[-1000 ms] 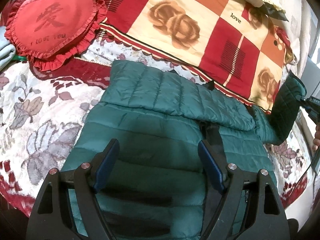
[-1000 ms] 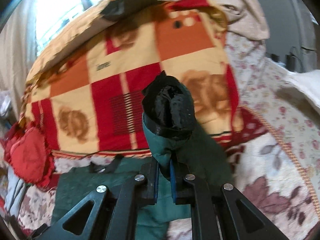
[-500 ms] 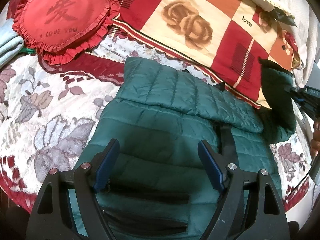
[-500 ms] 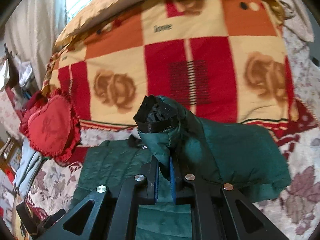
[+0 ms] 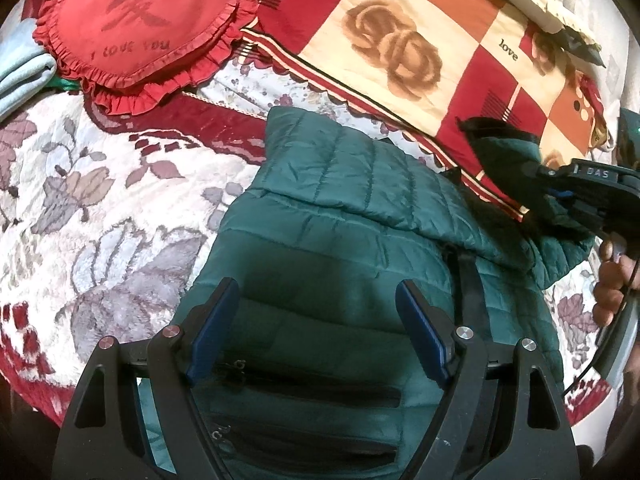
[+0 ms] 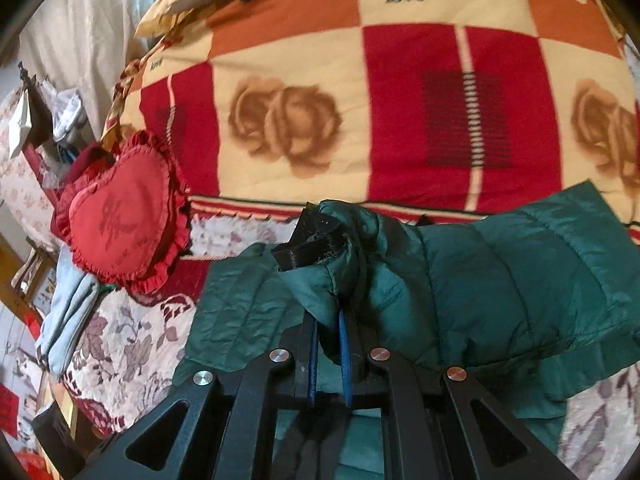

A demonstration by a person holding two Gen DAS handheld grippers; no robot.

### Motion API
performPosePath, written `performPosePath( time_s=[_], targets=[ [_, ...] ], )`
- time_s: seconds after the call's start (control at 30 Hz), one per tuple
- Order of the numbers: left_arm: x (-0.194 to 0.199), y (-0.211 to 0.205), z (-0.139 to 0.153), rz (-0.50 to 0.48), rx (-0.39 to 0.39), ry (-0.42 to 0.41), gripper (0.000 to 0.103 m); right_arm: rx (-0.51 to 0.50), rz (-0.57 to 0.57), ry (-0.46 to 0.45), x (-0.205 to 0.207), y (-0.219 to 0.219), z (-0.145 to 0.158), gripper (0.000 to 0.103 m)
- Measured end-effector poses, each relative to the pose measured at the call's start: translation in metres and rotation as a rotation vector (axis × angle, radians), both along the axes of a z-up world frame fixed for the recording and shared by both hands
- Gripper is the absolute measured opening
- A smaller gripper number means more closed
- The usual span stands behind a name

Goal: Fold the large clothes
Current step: 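Lower the sleeve onto the jacket body and open the right gripper, then grasp the jacket side edge with the left gripper and lift it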

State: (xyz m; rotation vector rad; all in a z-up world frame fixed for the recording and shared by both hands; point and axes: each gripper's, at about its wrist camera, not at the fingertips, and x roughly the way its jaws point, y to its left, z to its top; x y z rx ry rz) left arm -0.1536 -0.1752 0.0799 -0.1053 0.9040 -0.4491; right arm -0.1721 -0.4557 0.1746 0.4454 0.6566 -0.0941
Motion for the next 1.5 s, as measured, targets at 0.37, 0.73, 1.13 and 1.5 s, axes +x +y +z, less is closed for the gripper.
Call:
performPosePath(
  time_s=[0.37,0.73,1.13,1.5],
  targets=[
    [0.008,0.01,-0.003,0.024,-0.027,0.027,0.081,0.011,0.135,0.082,0.043,0.064,-0.047,0.009],
    [0.017,0.013,0.011,0.032,-0.117,0.049,0.081,-0.028,0.151,0.104,0.016,0.073,-0.046,0.053],
    [0.066,-0.07,0.02,-0.014,-0.054,0.049,0.081,-0.073,-0.044,-0.124,-0.11,0.026,-0.011,0.07],
    [0.098,-0.122,-0.005,-0.045,0.026,0.096,0.036,-0.012,-0.141,-0.196,-0.13,-0.018,-0.016,0.07]
  ],
)
